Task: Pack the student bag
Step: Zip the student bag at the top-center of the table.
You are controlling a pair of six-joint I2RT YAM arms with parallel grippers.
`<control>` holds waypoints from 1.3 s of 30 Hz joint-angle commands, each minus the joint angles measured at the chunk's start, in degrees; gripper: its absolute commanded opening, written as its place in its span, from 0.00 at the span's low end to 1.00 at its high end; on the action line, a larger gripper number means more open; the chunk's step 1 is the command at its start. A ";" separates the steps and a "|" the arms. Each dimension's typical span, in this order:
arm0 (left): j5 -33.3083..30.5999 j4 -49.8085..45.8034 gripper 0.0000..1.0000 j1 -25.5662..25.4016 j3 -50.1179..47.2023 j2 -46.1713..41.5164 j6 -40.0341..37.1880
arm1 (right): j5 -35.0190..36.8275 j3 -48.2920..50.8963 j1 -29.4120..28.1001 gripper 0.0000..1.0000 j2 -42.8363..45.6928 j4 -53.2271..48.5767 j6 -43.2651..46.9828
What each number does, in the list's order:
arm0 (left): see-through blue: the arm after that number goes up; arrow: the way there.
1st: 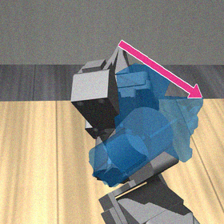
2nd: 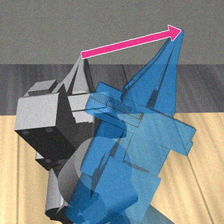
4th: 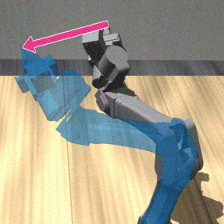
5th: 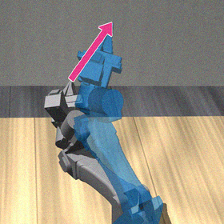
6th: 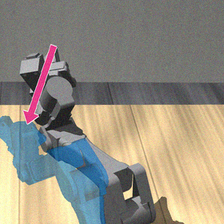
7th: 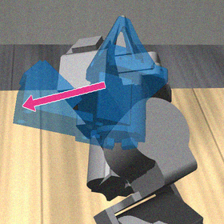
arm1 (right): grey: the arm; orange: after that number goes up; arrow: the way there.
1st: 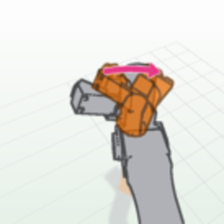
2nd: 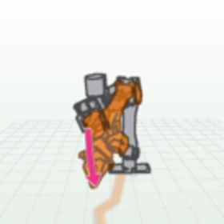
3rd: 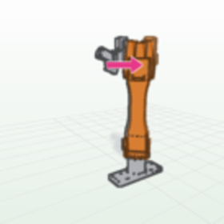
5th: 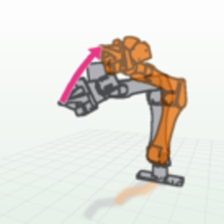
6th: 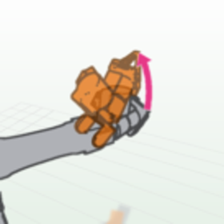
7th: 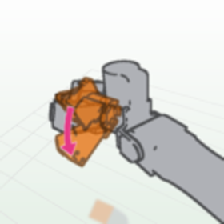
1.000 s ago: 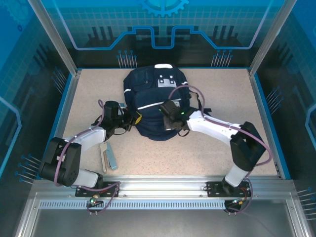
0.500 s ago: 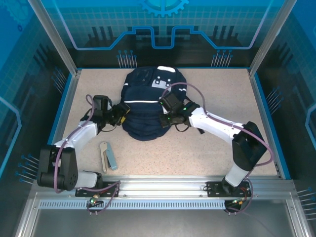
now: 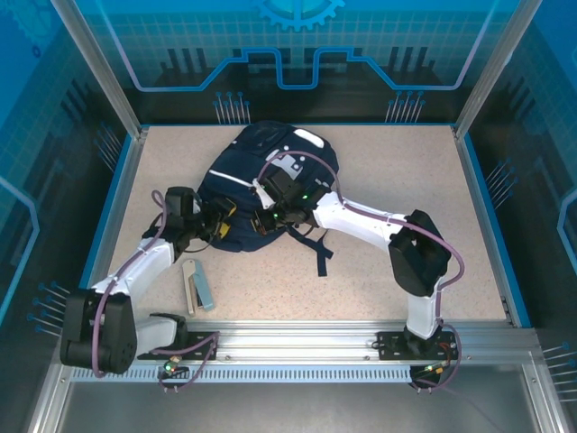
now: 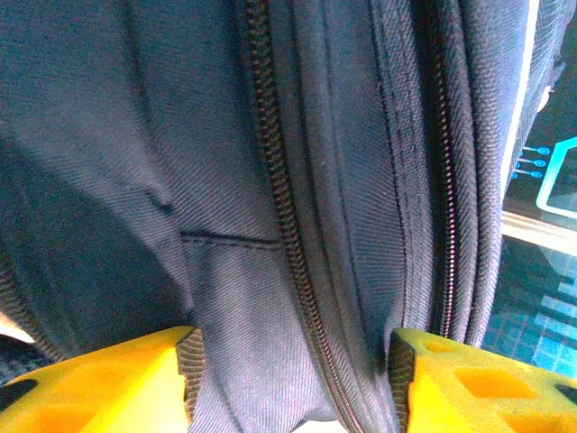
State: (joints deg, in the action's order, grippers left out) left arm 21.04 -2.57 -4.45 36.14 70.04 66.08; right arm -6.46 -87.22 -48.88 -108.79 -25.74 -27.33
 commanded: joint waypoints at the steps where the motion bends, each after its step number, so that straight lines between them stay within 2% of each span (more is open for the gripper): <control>1: 3.01 5.03 0.54 -0.52 0.48 2.50 2.36 | -1.65 -1.64 -1.33 0.00 0.74 0.29 1.17; 2: 3.08 5.49 0.51 -0.56 0.79 3.16 2.22 | -0.97 -1.19 -1.32 0.00 1.12 -0.11 1.48; 6: 2.08 5.37 0.27 -0.54 1.73 4.76 1.54 | 4.32 2.26 -1.31 0.00 3.49 -2.30 2.79; 11: -0.01 2.54 0.00 -0.55 1.78 4.09 -0.70 | 16.86 5.88 1.51 0.00 6.44 -7.41 4.20; 15: -0.25 0.65 0.00 -0.56 1.36 2.72 -2.26 | 21.65 7.57 7.19 0.00 7.55 -9.34 4.74; 19: 0.66 -0.92 0.00 -0.52 0.70 1.57 -3.55 | 20.72 5.35 12.75 0.00 5.44 -9.98 5.60; 25: 1.18 -5.12 0.00 -0.56 0.61 0.01 -6.30 | 18.31 -0.18 18.01 0.00 0.94 -9.75 8.11; 30: 2.05 -6.94 0.00 -0.56 0.34 -0.50 -8.06 | 16.47 -5.17 21.09 0.00 -3.04 -12.56 8.99; 39: 6.55 -6.30 0.00 -0.54 0.90 -0.40 -10.84 | 13.63 -4.47 22.23 0.00 0.40 -16.43 10.57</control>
State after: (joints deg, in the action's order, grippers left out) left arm 24.73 -3.09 -5.74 36.64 71.40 58.94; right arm 2.44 -90.76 -30.44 -111.09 -38.20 -17.61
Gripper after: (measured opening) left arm 0.070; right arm 0.042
